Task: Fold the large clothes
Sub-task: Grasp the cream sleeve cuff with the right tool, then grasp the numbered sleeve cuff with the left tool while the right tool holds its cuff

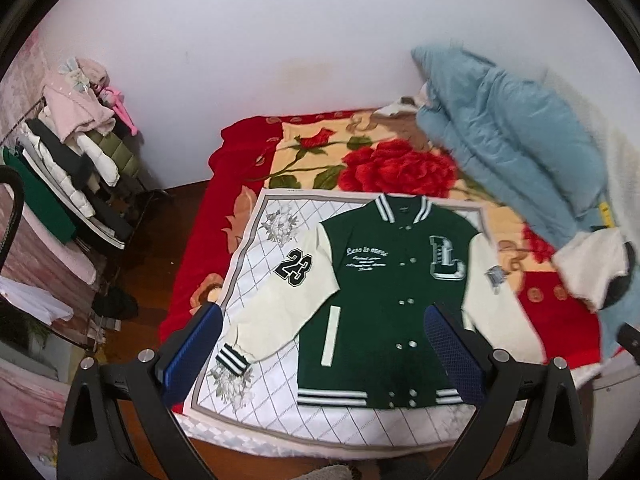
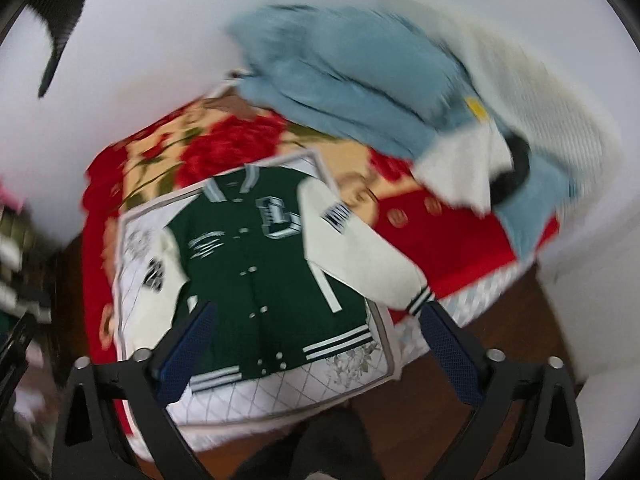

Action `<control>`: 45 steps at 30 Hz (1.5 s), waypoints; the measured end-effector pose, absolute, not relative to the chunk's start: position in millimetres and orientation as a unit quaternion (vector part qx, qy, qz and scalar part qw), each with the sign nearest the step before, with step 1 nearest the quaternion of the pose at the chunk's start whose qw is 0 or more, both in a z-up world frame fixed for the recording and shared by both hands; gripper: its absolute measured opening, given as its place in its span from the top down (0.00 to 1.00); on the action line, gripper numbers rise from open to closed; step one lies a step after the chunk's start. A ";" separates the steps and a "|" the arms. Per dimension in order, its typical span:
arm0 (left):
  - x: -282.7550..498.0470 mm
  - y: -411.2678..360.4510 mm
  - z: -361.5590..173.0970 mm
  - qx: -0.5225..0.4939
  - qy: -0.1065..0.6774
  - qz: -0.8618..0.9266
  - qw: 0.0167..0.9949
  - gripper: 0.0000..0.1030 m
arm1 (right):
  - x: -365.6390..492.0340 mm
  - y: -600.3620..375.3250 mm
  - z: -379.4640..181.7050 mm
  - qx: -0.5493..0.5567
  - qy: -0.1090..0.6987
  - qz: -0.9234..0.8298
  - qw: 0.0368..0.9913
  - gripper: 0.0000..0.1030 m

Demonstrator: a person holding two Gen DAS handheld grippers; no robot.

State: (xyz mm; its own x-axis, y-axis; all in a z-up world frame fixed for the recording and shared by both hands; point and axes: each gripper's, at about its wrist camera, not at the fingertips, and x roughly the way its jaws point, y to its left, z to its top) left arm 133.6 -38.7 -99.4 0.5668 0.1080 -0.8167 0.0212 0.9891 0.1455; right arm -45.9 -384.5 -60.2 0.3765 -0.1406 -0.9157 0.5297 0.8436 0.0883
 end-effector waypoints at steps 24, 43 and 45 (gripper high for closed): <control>272.7 -197.9 -512.9 0.130 0.641 0.044 0.755 0.00 | -114.4 -595.8 -587.8 0.609 0.358 -0.381 0.596 0.66; 330.0 -167.9 -509.0 0.094 0.609 0.057 0.786 0.00 | 83.5 -577.5 -477.8 0.505 0.303 -0.296 0.752 0.91; 336.4 -143.5 -499.4 0.078 0.604 0.080 0.789 0.00 | 133.1 -551.5 -448.4 0.472 0.318 -0.256 0.781 0.91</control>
